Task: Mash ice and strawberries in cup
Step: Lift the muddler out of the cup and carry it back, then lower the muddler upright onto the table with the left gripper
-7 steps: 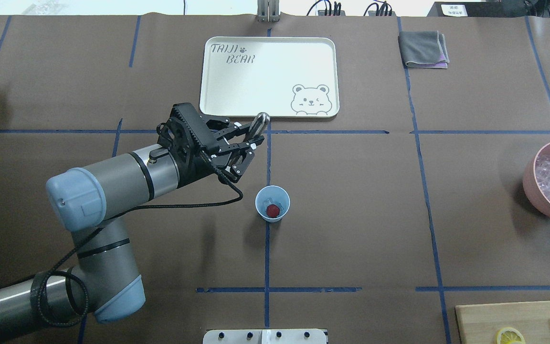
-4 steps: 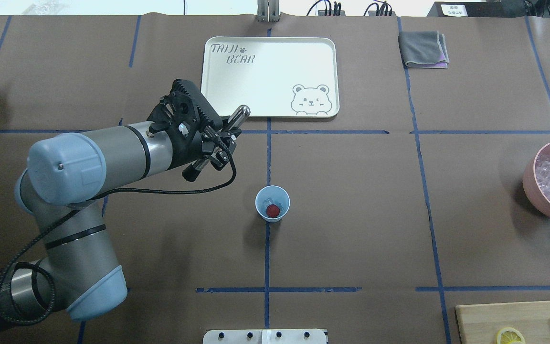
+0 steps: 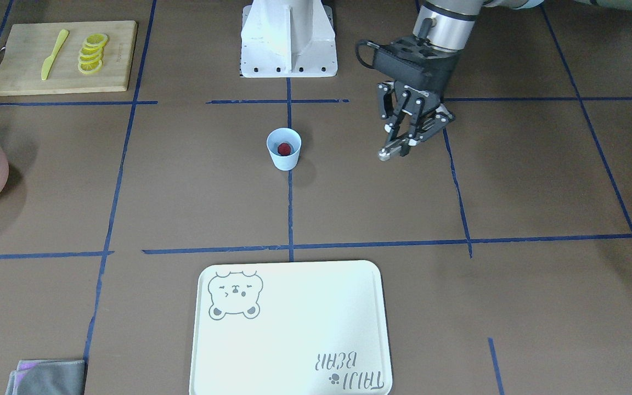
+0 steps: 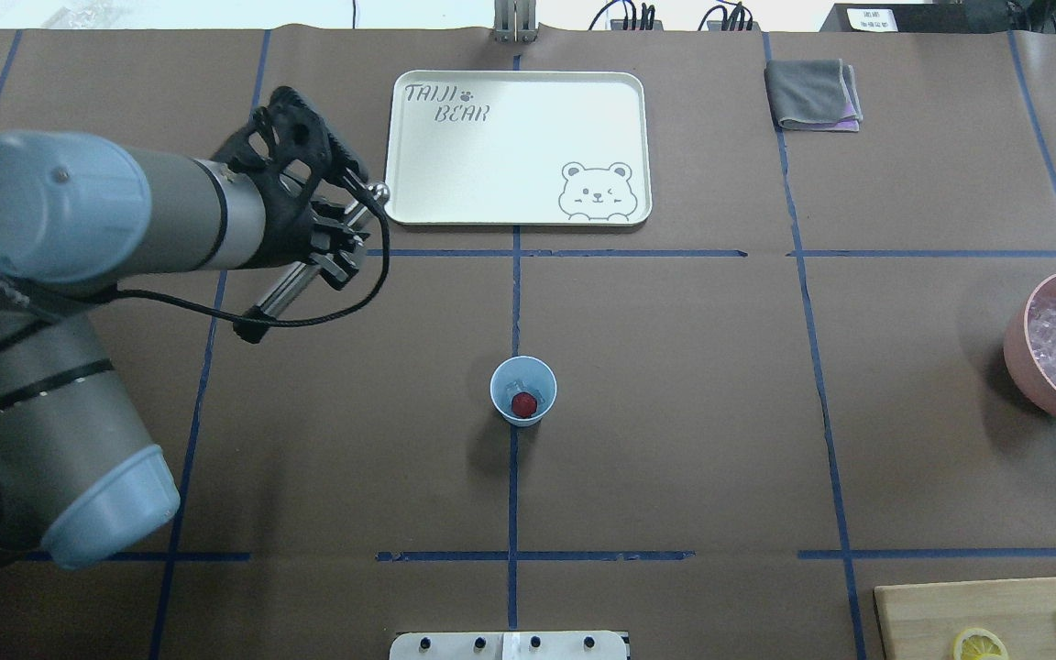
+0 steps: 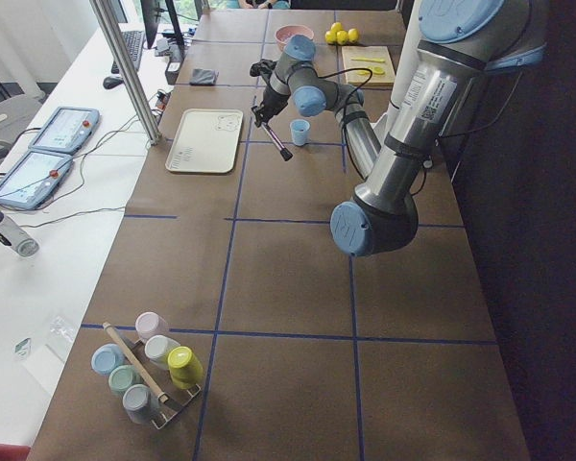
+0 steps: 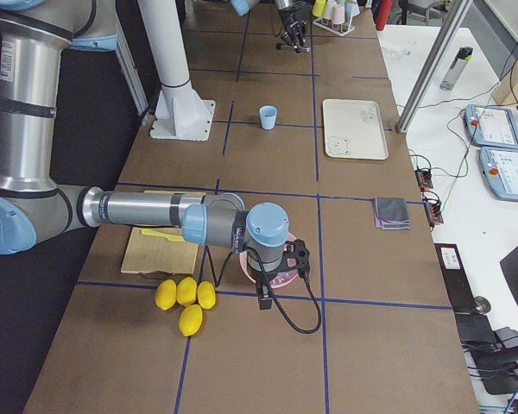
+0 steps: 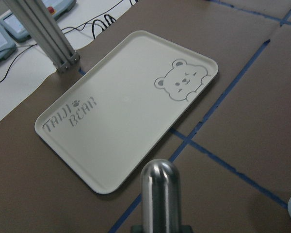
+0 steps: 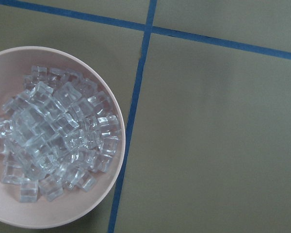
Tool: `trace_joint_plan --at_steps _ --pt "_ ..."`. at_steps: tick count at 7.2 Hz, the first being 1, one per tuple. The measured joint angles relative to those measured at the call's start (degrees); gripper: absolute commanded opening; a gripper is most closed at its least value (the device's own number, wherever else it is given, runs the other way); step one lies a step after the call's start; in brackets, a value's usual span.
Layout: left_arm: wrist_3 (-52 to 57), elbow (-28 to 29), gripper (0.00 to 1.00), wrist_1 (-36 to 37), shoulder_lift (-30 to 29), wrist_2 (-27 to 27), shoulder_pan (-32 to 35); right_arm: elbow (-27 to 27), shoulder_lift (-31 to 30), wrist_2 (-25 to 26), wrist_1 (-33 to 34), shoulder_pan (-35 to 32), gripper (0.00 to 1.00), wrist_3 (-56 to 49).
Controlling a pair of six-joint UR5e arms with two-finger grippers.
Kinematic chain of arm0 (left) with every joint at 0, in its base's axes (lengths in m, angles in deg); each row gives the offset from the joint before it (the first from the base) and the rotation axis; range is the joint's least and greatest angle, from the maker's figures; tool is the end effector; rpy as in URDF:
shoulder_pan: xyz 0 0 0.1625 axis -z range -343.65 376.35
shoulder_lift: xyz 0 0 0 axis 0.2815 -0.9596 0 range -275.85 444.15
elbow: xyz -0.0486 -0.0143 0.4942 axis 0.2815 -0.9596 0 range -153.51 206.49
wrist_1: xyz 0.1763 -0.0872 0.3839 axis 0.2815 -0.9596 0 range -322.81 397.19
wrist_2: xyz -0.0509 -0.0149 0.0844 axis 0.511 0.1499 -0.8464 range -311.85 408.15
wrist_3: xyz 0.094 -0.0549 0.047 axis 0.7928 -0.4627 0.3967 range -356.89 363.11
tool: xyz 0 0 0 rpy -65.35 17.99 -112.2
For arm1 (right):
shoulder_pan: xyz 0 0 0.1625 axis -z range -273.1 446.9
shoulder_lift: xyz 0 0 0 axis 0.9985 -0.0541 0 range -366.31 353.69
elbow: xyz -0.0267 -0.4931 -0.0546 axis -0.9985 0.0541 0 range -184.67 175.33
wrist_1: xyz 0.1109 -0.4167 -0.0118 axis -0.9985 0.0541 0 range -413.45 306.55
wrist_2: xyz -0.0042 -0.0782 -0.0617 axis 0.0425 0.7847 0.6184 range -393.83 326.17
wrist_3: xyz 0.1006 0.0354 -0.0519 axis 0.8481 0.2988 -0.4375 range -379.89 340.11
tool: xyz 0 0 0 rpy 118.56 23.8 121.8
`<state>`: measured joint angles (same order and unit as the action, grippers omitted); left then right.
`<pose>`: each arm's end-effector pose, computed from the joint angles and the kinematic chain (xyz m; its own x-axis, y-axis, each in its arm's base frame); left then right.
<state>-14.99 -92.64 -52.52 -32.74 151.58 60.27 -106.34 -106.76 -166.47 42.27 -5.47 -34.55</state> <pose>0.3627 -0.4960 0.2480 0.6360 0.6711 -0.3810 -0.2190 0.6303 0.7448 0.0700 -0.4101 0.7370 0.7194 -0.1715 0.6731 0.1457 0.9847 0.0952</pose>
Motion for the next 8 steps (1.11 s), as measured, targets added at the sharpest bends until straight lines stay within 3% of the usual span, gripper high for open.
trace_joint_plan --at_steps 3,8 --pt "-0.1 -1.1 0.00 13.7 4.0 12.0 13.6 -0.1 0.0 0.0 0.0 0.0 0.99 0.0" --pt "0.7 4.4 0.00 14.2 19.9 23.2 29.6 -0.2 0.1 -0.1 0.0 0.0 0.99 0.1"
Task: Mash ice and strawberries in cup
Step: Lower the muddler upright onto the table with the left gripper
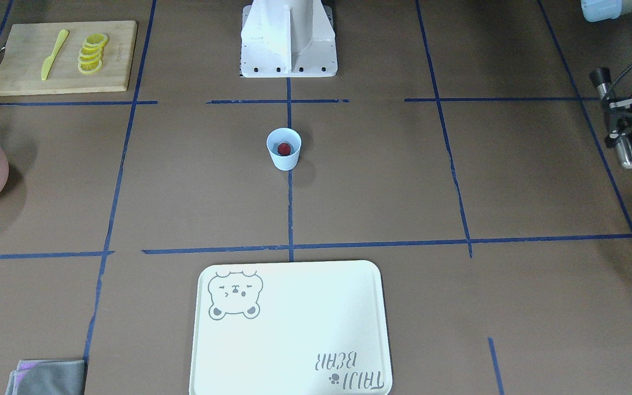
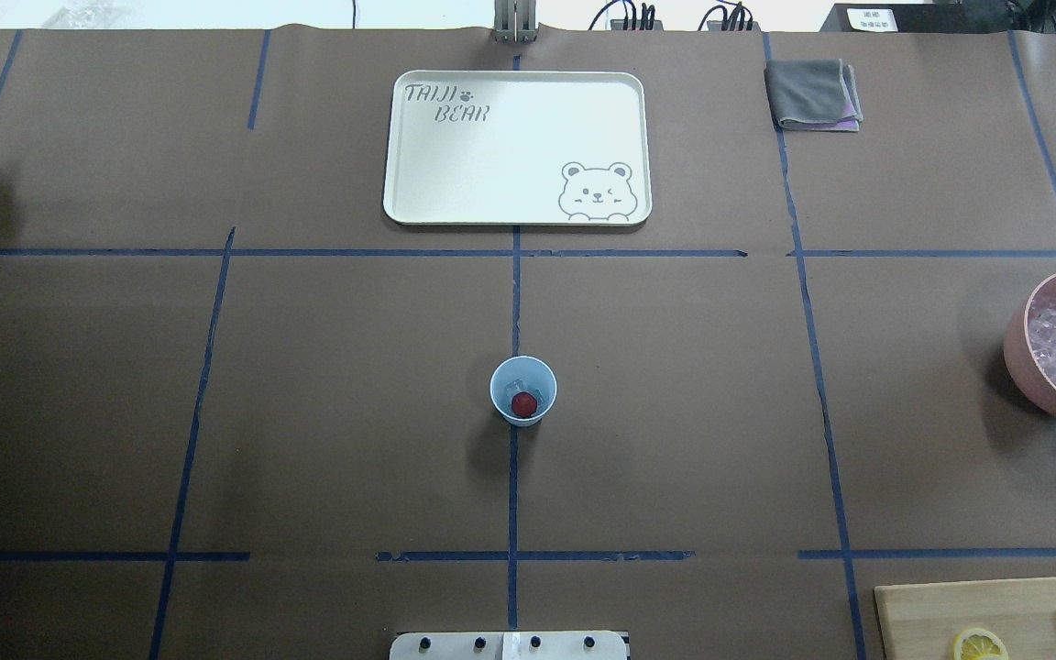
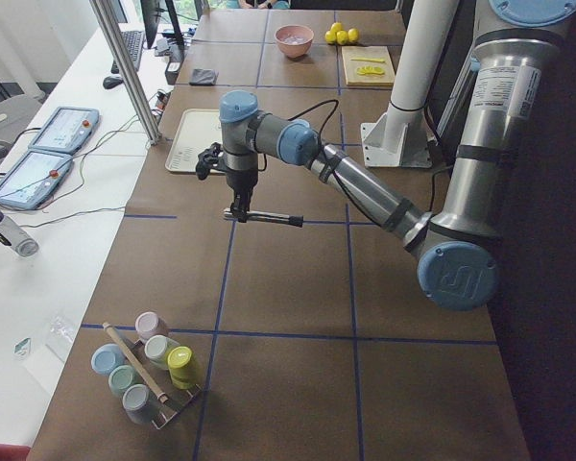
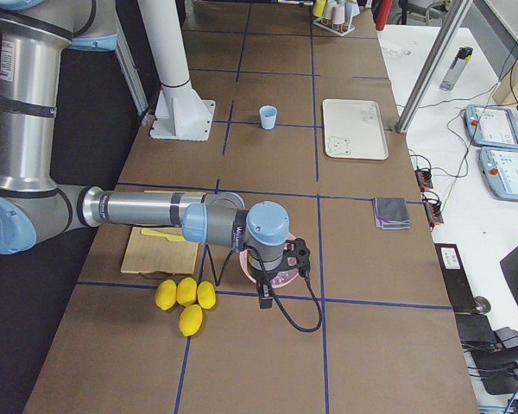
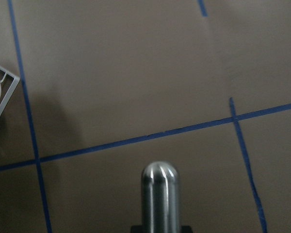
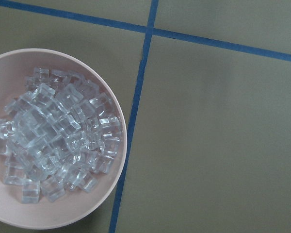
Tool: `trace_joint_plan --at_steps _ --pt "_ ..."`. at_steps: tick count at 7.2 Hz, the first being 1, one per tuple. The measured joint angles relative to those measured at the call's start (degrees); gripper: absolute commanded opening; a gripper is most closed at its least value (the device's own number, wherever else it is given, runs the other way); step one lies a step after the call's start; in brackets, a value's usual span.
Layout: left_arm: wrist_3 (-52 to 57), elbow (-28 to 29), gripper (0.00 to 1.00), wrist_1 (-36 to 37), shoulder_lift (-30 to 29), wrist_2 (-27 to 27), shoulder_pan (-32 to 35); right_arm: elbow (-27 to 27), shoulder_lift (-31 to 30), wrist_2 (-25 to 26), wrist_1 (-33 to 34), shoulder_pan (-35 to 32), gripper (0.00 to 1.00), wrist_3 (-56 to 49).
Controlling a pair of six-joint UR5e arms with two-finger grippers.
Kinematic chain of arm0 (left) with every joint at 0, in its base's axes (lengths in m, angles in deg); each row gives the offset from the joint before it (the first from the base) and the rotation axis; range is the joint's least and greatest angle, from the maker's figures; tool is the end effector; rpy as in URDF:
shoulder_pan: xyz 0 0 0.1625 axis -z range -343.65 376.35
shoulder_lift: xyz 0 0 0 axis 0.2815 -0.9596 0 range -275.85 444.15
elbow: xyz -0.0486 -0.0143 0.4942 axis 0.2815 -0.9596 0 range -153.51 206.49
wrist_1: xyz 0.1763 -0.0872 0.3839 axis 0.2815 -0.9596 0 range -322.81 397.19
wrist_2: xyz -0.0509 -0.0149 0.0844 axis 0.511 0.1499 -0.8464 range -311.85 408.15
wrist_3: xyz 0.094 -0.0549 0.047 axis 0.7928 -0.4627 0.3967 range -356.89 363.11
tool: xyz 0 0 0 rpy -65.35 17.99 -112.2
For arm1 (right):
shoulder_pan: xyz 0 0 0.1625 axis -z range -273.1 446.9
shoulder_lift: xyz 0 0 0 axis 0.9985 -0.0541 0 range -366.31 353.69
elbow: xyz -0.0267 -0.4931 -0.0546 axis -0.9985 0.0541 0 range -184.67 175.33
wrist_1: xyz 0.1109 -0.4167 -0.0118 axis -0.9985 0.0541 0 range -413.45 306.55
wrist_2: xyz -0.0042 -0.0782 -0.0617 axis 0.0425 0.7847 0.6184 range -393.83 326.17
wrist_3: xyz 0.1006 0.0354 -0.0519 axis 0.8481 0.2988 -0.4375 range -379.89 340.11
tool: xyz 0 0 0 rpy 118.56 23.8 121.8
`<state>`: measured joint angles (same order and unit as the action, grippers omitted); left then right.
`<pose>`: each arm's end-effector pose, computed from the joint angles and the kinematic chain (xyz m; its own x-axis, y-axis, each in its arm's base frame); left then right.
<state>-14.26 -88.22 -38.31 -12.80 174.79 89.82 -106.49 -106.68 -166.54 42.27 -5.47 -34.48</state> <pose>0.0916 -0.5283 0.5017 0.7676 0.1055 -0.6322 -0.0448 0.9928 0.1112 0.0699 -0.4111 0.7350 0.7188 -0.1729 0.6733 0.1446 0.9846 0.0985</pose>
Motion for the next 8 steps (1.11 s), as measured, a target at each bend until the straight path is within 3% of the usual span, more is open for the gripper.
trace_joint_plan --at_steps 3,8 --pt "0.7 5.5 0.01 -7.8 5.7 1.0 0.7 -0.1 0.0 0.0 0.0 0.0 0.99 0.0" --pt "-7.2 18.1 0.03 -27.4 8.3 1.1 0.2 -0.2 -0.2 0.0 0.0 0.0 0.99 -0.1"
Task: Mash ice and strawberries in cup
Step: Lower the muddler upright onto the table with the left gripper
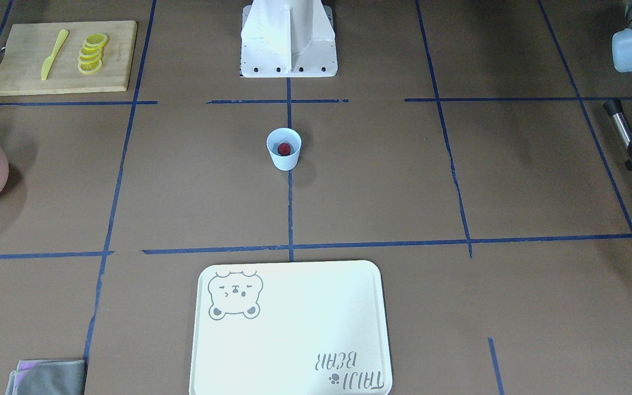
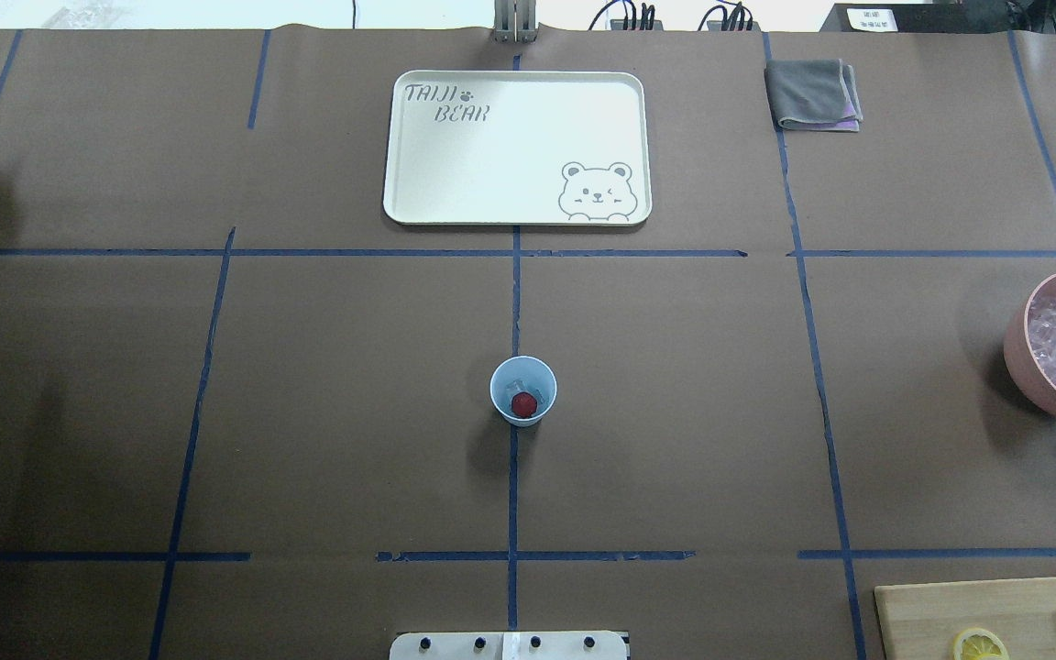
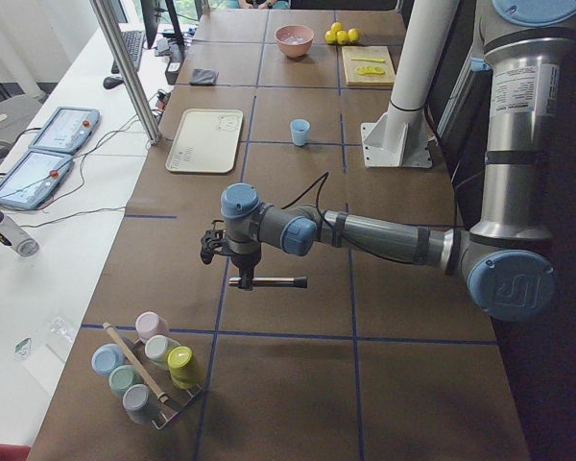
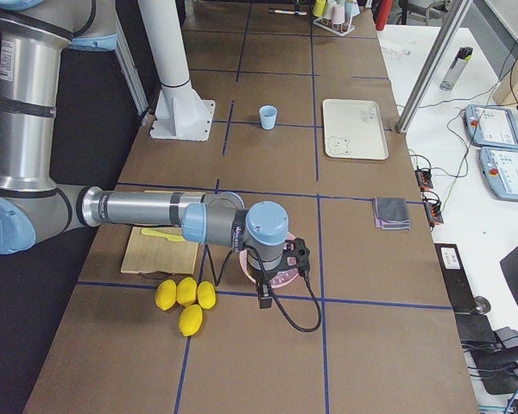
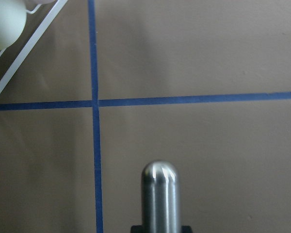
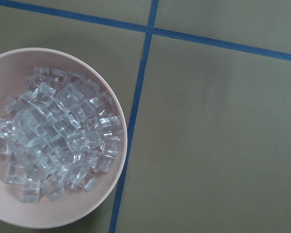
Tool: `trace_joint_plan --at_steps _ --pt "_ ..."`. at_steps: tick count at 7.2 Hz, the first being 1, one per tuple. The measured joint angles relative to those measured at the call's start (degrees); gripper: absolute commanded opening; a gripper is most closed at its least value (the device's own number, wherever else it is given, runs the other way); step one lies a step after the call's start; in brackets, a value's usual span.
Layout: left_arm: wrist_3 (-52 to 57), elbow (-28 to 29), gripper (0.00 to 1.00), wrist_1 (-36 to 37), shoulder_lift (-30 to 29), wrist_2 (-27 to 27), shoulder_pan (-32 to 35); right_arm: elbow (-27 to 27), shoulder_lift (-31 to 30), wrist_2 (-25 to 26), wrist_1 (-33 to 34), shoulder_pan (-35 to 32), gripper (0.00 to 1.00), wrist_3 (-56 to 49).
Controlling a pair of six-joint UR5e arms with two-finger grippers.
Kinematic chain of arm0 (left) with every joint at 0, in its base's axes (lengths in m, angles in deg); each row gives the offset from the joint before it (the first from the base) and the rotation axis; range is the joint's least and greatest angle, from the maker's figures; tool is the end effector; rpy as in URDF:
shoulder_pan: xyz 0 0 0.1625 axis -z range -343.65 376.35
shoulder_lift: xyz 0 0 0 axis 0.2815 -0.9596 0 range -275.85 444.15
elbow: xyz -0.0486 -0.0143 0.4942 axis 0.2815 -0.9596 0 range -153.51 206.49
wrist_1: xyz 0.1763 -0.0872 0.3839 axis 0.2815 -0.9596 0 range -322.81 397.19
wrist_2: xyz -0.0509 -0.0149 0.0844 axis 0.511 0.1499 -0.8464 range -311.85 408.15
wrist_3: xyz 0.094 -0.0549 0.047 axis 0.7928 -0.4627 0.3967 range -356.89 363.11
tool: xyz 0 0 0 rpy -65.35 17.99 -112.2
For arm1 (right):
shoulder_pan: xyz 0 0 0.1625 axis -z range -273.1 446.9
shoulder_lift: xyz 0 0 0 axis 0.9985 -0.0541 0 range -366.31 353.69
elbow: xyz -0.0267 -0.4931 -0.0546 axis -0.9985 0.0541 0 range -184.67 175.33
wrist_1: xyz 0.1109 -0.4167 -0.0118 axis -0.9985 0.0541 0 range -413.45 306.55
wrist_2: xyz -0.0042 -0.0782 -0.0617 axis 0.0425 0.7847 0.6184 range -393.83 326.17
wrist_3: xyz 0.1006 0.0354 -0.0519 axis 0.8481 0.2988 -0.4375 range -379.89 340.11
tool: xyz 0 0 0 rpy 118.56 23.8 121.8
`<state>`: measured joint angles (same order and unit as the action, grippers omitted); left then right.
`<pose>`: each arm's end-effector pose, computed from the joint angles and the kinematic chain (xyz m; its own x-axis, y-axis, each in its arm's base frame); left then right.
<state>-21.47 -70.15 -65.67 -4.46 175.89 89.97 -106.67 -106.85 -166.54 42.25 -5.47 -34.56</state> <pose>0.0885 -0.5163 0.6797 0.7527 -0.0106 -0.6583 0.0495 0.9979 0.0406 0.0699 -0.4097 0.7346 0.7187 -0.1747 0.6731 0.1456 0.9843 0.0999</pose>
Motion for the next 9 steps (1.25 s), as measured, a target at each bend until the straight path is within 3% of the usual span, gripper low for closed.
trace_joint_plan --at_steps 2,5,9 --pt "-3.7 3.7 0.04 -6.2 0.5 -0.1 -2.9 0.0 0.0 0.0 0.0 0.0 0.99 0.0" --pt "-6.2 5.9 0.05 -8.3 0.5 -0.4 -8.3 0.1 0.0 0.0 0.0 0.0 0.99 0.0" --pt "-4.5 10.3 0.06 -14.9 0.4 -0.6 -9.9 0.2 -0.1 0.0 0.0 0.0 0.99 0.0"
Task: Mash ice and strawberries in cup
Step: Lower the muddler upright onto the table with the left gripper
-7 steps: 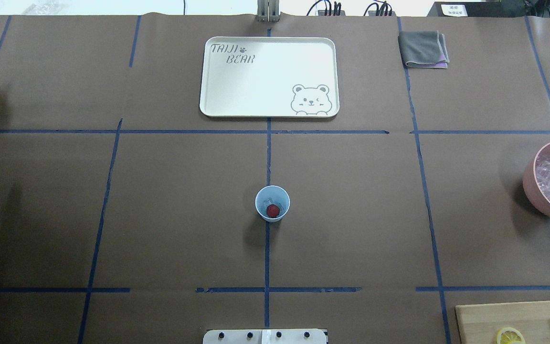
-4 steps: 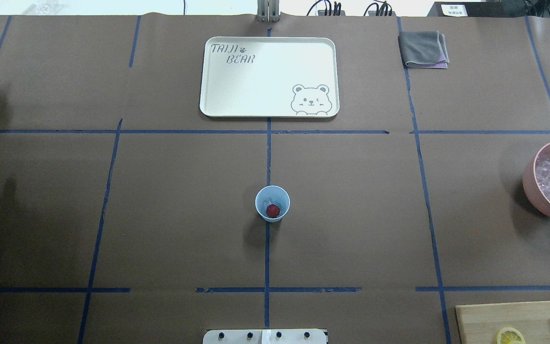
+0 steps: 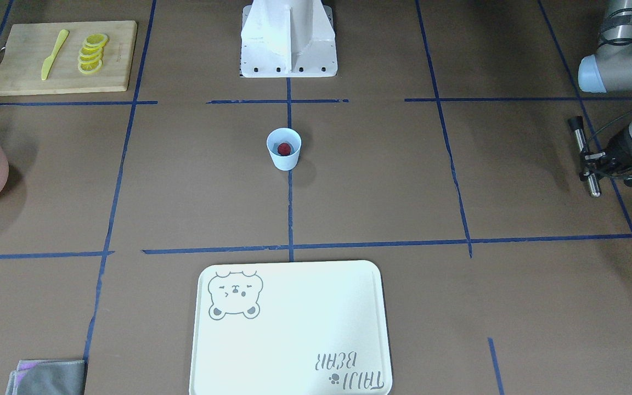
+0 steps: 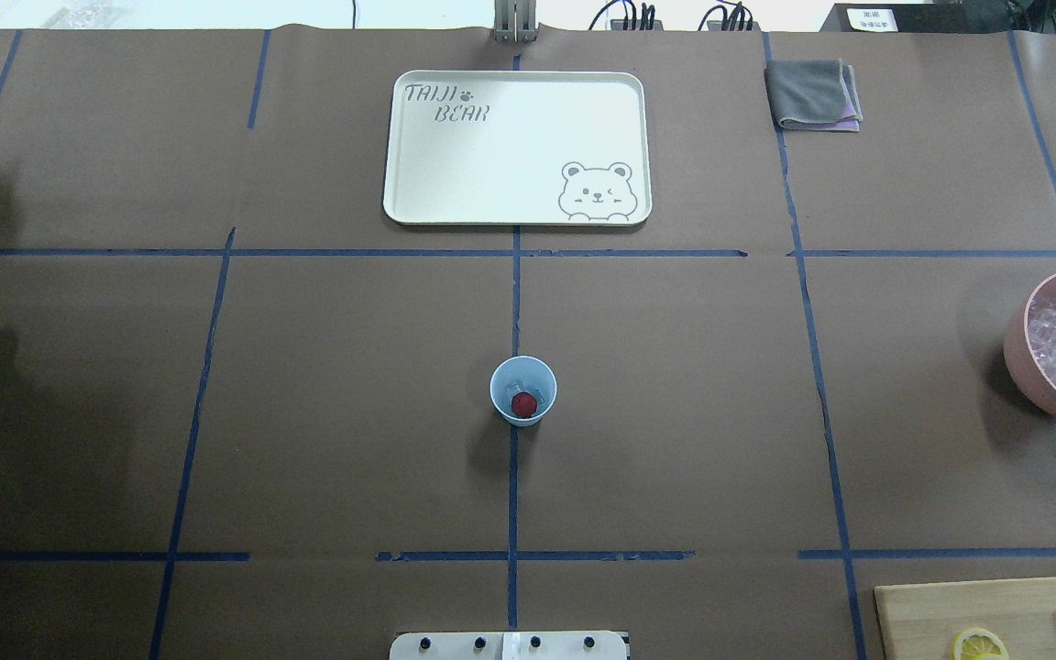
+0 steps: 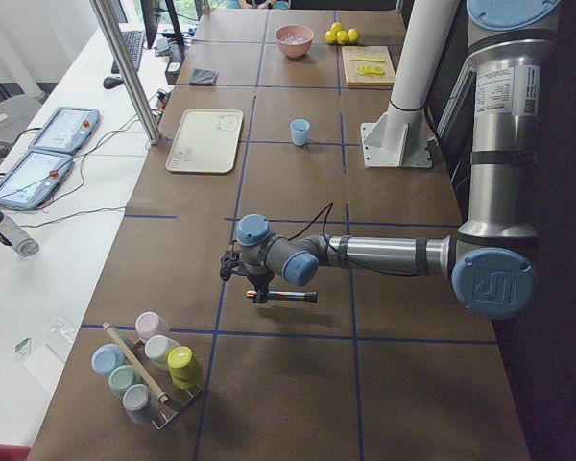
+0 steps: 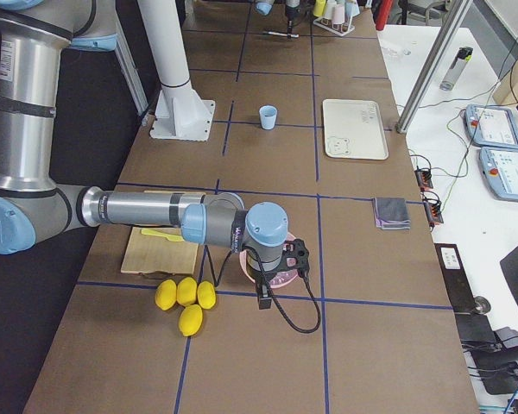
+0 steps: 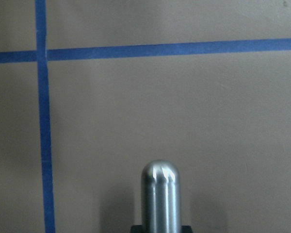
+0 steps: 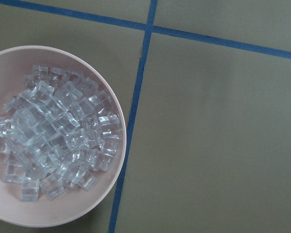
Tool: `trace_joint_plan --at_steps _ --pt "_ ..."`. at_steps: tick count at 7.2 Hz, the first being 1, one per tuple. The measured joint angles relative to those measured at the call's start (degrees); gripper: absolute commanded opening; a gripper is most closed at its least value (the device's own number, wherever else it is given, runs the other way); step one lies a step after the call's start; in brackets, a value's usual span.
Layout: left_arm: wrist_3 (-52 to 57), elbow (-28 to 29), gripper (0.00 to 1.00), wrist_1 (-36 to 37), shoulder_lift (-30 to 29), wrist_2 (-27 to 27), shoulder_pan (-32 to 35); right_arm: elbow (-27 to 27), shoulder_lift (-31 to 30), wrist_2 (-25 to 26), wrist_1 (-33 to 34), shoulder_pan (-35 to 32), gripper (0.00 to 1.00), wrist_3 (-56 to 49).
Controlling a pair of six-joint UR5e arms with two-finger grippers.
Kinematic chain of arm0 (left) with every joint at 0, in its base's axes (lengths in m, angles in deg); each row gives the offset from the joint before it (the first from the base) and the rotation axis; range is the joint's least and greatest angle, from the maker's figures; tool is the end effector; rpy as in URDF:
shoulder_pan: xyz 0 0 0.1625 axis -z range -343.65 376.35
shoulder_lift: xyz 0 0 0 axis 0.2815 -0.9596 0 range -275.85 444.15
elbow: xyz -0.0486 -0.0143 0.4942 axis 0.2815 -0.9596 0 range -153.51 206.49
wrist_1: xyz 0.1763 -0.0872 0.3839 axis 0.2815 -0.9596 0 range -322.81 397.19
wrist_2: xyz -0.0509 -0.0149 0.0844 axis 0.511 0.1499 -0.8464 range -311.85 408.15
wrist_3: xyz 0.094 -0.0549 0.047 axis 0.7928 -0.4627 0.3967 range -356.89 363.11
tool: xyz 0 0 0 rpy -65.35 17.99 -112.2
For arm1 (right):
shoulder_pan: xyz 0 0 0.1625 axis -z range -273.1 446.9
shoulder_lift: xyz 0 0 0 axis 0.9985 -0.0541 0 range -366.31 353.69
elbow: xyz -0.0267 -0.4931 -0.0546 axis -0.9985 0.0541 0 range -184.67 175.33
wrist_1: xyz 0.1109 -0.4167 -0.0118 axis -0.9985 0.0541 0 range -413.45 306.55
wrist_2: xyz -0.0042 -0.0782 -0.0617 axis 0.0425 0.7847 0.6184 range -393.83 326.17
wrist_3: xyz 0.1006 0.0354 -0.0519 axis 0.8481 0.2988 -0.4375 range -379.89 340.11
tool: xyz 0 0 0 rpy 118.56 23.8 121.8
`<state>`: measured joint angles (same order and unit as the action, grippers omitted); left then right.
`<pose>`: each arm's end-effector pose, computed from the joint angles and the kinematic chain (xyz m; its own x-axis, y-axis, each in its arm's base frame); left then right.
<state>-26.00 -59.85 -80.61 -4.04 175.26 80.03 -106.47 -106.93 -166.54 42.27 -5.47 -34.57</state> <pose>0.1755 -0.4941 0.7477 0.7353 0.0850 -0.6724 -0.0600 0.9964 0.0603 0.0698 -0.4086 0.7370 0.7185 -0.1713 0.6741 0.1457 0.9848 0.0949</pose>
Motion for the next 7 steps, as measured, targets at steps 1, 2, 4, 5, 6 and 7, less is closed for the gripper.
trace_joint_plan --at_steps 1,2,4,5,6,7 --pt "0.4 1.2 0.06 -1.2 -0.2 0.0 0.0 0.0 0.0 0.0 0.0 0.0 0.99 0.0" --pt "0.5 1.8 0.08 -1.6 -0.3 0.0 0.0 0.1 0.0 0.0 0.0 0.0 0.99 0.0" --pt "0.2 2.9 0.75 -1.8 -0.5 0.0 0.0 0.1 0.0 0.0 0.0 0.0 0.99 0.0" --pt "0.1 3.3 1.00 -1.8 -0.5 0.0 0.0 0.1 0.0 0.0 0.0 0.0 0.99 0.0" --pt "0.2 3.5 1.00 -1.8 -0.6 -0.1 0.0 0.1 0.0 0.0 0.0 0.0 0.99 0.0" --pt "0.2 3.5 1.00 -1.8 -0.6 -0.1 -0.1 0.0 0.0 0.0 0.0 0.0 0.99 0.0"
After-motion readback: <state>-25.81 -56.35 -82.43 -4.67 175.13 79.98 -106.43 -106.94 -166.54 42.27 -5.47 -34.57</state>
